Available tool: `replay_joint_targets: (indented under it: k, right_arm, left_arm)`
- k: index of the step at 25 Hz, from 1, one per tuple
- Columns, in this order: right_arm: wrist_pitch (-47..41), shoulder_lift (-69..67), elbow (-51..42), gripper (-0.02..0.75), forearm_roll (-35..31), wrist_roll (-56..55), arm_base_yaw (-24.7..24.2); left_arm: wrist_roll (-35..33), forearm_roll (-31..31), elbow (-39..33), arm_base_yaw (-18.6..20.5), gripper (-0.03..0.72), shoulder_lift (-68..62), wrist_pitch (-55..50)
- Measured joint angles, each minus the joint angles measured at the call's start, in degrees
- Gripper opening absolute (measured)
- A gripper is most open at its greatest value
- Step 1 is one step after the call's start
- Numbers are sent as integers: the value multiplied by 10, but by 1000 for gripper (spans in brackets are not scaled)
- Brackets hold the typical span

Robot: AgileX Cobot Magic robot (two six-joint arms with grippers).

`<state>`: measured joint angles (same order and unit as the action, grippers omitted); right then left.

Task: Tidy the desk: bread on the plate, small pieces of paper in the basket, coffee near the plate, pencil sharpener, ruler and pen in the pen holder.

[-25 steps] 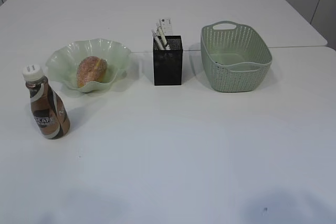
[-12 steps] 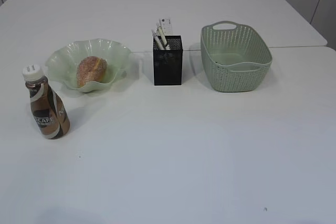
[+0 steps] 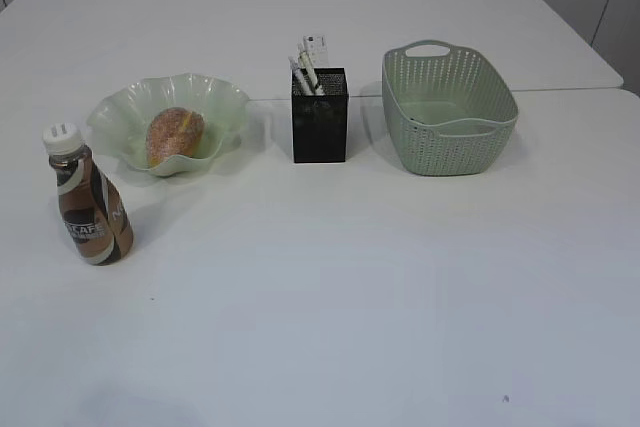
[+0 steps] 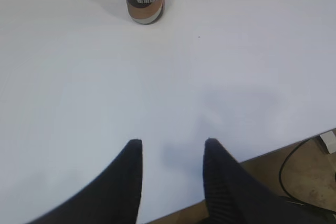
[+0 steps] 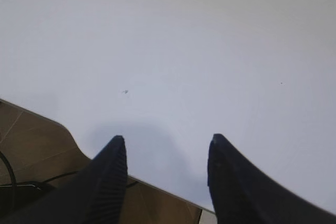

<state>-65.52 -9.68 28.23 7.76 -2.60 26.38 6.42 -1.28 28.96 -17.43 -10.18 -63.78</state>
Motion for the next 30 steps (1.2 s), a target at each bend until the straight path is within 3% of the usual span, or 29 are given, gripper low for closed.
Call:
replay_joint_targets:
  k: [18, 26, 27, 30]
  right_arm:
    - [0, 5, 0, 403, -1, 0, -5]
    - [0, 92, 0, 403, -2, 0, -119]
    - [0, 105, 0, 403, -2, 0, -152]
    - [0, 106, 0, 403, -2, 0, -180]
  left_arm:
    - [0, 0, 0, 12, 257, 0, 2]
    - [0, 0, 0, 110, 247, 44, 3]
    - [0, 0, 0, 121, 247, 54, 3]
    - [0, 0, 0, 146, 243, 81, 3]
